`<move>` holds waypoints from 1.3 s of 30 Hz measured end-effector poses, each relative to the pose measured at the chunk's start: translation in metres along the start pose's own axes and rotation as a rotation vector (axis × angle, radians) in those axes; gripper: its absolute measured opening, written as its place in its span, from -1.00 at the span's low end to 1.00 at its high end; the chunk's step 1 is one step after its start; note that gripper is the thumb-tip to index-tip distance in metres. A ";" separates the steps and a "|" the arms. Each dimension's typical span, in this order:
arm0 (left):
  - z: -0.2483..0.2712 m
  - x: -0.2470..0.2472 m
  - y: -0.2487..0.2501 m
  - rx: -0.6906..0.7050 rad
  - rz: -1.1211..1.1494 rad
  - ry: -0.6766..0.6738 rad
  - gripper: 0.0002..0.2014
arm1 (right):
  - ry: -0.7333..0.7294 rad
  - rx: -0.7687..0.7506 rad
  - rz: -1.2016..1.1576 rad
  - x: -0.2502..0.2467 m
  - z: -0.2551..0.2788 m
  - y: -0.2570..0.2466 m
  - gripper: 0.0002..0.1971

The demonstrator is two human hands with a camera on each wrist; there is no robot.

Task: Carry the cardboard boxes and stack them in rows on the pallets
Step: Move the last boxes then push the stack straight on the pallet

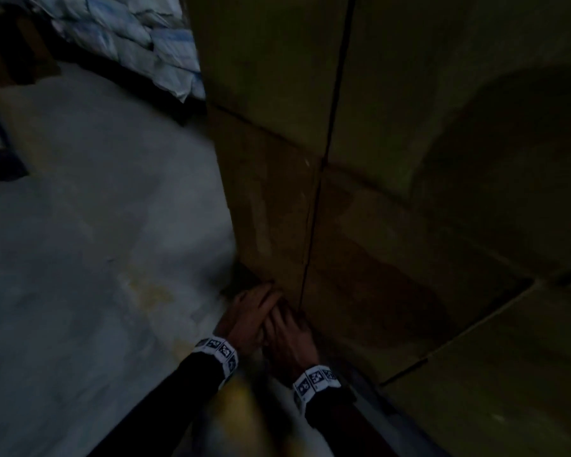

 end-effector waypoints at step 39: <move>-0.146 -0.593 0.181 -0.034 0.038 -0.103 -0.42 | 0.427 0.340 -0.213 -0.661 0.174 -0.100 -0.14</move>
Point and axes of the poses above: each hand's wrist, its own z-axis away from the middle knuckle, its own x-axis out of the palm, y = z × x, the point moved 8 cm from there along -z, towards the middle knuckle, and after that the axes turned 4 degrees about z, right-handed, at the moved point
